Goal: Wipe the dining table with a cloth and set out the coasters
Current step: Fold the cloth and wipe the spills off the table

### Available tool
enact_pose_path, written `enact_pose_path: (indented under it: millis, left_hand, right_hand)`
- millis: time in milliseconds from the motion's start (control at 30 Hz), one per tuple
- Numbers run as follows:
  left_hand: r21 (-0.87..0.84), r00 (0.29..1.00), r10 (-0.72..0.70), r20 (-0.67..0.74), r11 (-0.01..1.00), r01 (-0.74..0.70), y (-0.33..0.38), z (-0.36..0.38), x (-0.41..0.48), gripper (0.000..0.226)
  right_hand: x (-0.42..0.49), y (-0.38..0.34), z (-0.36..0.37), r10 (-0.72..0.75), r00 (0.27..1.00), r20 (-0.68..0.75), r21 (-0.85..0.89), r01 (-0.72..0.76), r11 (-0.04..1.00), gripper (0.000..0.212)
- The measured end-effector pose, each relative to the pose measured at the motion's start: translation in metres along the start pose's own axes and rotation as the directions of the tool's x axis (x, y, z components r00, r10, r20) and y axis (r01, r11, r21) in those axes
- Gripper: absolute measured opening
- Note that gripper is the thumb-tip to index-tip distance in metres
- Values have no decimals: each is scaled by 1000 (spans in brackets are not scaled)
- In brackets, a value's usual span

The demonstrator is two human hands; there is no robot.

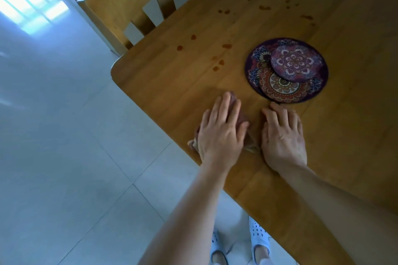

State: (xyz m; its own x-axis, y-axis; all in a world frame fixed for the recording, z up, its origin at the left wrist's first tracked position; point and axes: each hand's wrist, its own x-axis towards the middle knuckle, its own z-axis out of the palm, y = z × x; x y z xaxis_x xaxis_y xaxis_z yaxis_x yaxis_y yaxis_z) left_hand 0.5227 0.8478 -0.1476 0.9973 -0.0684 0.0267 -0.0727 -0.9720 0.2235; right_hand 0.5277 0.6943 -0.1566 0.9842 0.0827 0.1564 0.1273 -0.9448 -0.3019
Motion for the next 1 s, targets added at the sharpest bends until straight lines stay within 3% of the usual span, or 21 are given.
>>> enact_pose_path:
  millis: [100, 233, 400, 533, 767, 1000]
  left_hand:
    - [26, 999, 40, 22, 999, -40, 6, 3, -32, 58]
    - [127, 994, 89, 63, 987, -97, -40, -10, -26, 63]
    - [142, 996, -91, -4, 986, 90, -85, -19, 40, 63]
    - [140, 982, -186, 14, 973, 182, -64, -15, 68, 64]
    - [28, 996, 91, 6, 995, -91, 14, 5, 11, 61]
    - [72, 950, 301, 79, 949, -307, -35, -4, 0, 61]
  right_hand:
    - [0, 2, 0, -6, 1000, 2, 1, 6, 1000, 42]
    - [1, 1, -1, 6, 1000, 5, 23, -6, 1000, 41]
    - [1, 1, -1, 13, 1000, 21, 17, -13, 1000, 39]
    - [1, 0, 0, 13, 1000, 24, 20, -14, 1000, 40]
    - [1, 1, -1, 21, 1000, 18, 58, -22, 998, 44]
    - [0, 0, -2, 19, 1000, 11, 31, -19, 999, 39]
